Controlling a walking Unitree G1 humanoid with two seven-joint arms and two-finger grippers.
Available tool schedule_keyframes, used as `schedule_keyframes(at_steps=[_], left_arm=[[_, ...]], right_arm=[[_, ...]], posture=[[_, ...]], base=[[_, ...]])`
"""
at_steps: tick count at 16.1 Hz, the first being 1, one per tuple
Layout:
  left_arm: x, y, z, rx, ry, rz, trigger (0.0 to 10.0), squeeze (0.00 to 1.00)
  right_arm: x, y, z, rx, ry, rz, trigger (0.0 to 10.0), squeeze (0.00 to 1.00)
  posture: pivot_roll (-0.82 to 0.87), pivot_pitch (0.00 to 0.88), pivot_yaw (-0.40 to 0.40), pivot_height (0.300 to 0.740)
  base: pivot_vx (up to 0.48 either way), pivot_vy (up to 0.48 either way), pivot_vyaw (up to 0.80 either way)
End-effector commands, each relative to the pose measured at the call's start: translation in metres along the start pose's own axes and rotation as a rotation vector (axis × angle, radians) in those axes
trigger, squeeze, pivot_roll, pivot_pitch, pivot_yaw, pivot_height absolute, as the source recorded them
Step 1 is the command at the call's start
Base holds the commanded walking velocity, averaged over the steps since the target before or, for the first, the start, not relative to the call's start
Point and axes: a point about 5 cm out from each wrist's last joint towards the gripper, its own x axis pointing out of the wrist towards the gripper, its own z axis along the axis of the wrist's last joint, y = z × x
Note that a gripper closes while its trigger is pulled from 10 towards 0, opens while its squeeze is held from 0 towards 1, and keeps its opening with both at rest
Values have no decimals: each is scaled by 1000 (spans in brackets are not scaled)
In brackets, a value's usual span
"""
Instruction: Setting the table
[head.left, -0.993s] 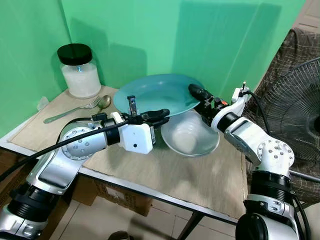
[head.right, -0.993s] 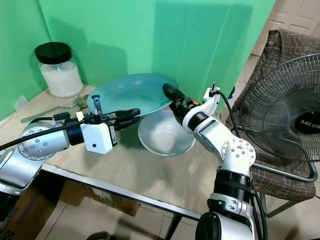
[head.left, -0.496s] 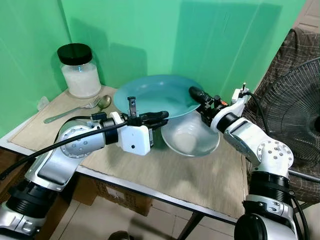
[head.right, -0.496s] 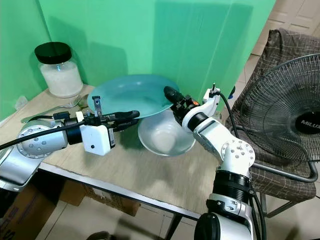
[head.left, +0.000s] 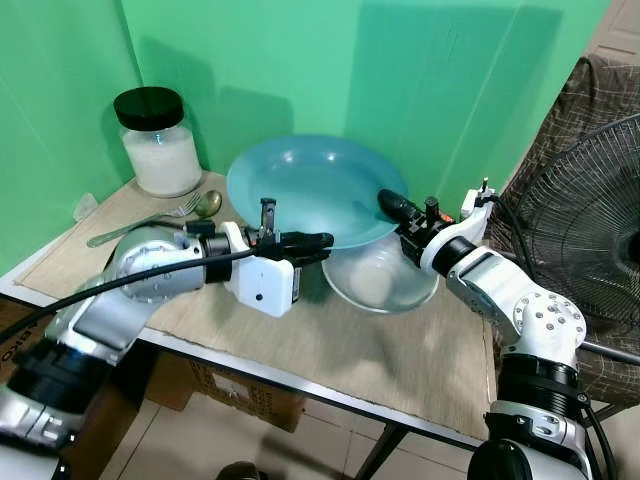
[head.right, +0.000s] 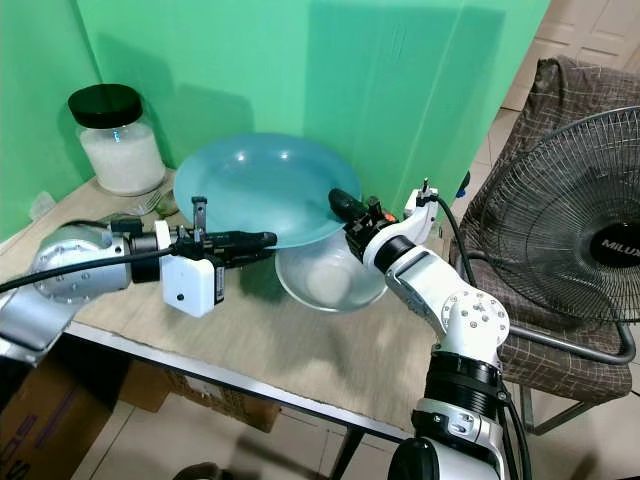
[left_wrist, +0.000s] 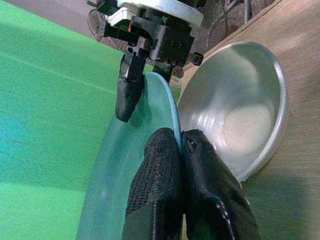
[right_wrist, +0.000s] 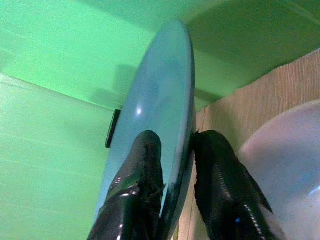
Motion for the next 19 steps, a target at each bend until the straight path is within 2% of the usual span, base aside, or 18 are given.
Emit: schedule_keyframes(at_steps=[1, 4, 5, 6, 7, 9, 12, 13, 14, 15, 16, 17, 18, 19], left_arm=[[3, 8, 4, 48, -27, 0, 0, 0], [4, 11, 2, 65, -36, -12, 0, 0], [3, 13, 1, 63, -37, 4, 10000, 0], [3, 14, 1, 50, -39, 16, 10000, 0], [3, 16, 0, 29, -42, 29, 10000, 1000], [1, 19, 1, -12, -58, 49, 10000, 1000], [-1, 22, 6, -7, -94, 109, 10000, 1000], [-2, 28, 9, -76, -127, 175, 10000, 914], [-3, 30, 14, -79, -146, 182, 10000, 396], [-3, 29, 16, -64, -150, 169, 10000, 239], [-3, 27, 16, -44, -148, 149, 10000, 165], [-3, 20, 17, 15, -137, 90, 10000, 137], [-3, 16, 17, 38, -129, 54, 10000, 129], [-4, 17, 17, 30, -132, 65, 10000, 125]], right_arm=[[-1, 4, -6, -8, 45, 29, 0, 0], [-5, 0, -6, 0, 35, 13, 0, 0], [-6, -2, -5, 13, 23, 4, 0, 0], [-7, -3, -5, 20, 12, -4, 0, 0], [-8, -4, -4, 25, 2, -8, 0, 0], [-9, -5, -1, 40, -19, -11, 0, 0], [-10, -6, 4, 59, -61, -16, 0, 0], [-11, -7, 9, 73, -90, -22, 0, 0], [-13, -7, 15, 73, -110, -26, 0, 0], [-14, -8, 19, 85, -133, -26, 0, 0], [-14, -8, 22, 98, -146, -27, 0, 0], [-16, -8, 26, 116, -170, -27, 0, 0], [-17, -9, 30, 119, -183, -32, 0, 0], [-18, -9, 32, 119, -189, -33, 0, 0]], posture=[[94, 0, -44, 740], [91, 0, -41, 740], [91, 0, -40, 740], [92, 0, -41, 740], [93, 0, -41, 740], [95, 0, -43, 740], [98, 0, -46, 740], [98, 0, -49, 740], [99, 0, -53, 740], [98, 0, -55, 740], [98, 0, -55, 740], [99, 0, -56, 740], [98, 0, -57, 740], [98, 0, -57, 740]], base=[[0, 0, 0], [0, 0, 0], [0, 0, 0], [0, 0, 0], [0, 0, 0], [0, 0, 0], [0, 0, 0], [0, 0, 0], [0, 0, 0], [0, 0, 0], [0, 0, 0], [0, 0, 0], [0, 0, 0], [0, 0, 0]])
